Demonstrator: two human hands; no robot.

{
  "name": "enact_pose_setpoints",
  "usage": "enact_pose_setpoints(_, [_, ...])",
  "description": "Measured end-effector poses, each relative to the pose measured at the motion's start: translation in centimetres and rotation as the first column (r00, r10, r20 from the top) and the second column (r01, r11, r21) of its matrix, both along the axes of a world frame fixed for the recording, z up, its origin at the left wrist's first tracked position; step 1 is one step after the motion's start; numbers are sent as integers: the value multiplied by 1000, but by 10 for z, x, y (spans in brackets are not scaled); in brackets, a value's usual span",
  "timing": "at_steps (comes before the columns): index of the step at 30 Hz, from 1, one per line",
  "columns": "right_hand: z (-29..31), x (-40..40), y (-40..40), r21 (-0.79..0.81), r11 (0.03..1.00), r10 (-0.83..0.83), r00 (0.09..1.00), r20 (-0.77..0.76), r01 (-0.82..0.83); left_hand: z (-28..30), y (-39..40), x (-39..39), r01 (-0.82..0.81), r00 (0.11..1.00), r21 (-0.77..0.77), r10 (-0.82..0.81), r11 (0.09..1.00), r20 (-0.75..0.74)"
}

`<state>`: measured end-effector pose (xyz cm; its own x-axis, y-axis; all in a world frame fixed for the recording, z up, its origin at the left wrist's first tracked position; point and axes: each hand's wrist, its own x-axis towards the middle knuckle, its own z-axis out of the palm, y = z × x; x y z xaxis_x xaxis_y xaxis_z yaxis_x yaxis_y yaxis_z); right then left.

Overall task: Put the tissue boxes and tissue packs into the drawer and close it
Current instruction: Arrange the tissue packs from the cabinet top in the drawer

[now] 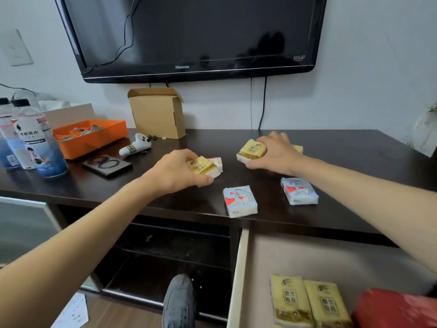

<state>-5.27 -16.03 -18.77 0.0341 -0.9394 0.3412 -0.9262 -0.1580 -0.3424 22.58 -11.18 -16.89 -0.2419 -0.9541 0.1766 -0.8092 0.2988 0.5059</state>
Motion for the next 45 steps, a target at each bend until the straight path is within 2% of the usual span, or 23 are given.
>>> enact_pose_setpoints(3, [5,-7,51,-75,997,30,996,88,-23,8,41,-17,98,991,-13,-99,995,-95])
enact_pose_setpoints(6, [4,-21,112,-83,994,88,974,208,-72,11,90,-38,245,960,-21,-245,969,-138])
enact_pose_setpoints(10, [-12,-46,199,-13,988,151,967,205,-151,-12,141,-67,456,888,78,-449,886,-98])
enact_pose_setpoints(12, [-24,-56,233,56,983,162,971,177,-174,-32,154,-82,509,860,118,-510,853,-24])
enact_pose_setpoints(15, [-40,-64,262,168,974,148,988,48,-154,-57,158,-100,519,836,132,-534,845,129])
enact_pose_setpoints(17, [-48,-64,269,249,958,157,987,-30,-145,-70,158,-109,505,833,140,-524,852,179])
enact_pose_setpoints(20, [-54,-60,268,359,923,167,985,-46,-140,-85,154,-116,491,823,128,-507,862,258])
enact_pose_setpoints(27, [-63,-46,253,542,836,224,957,-185,-90,-100,146,-119,478,786,205,-520,854,334])
enact_pose_setpoints(40, [-62,-47,244,621,762,206,978,32,-181,-100,144,-121,513,737,285,-586,809,337])
enact_pose_setpoints(43, [-66,-49,245,597,790,171,985,5,-140,-93,140,-117,508,774,271,-571,818,273])
enact_pose_setpoints(45, [-68,-49,245,580,811,131,990,-51,-77,-87,136,-113,483,793,234,-534,844,292])
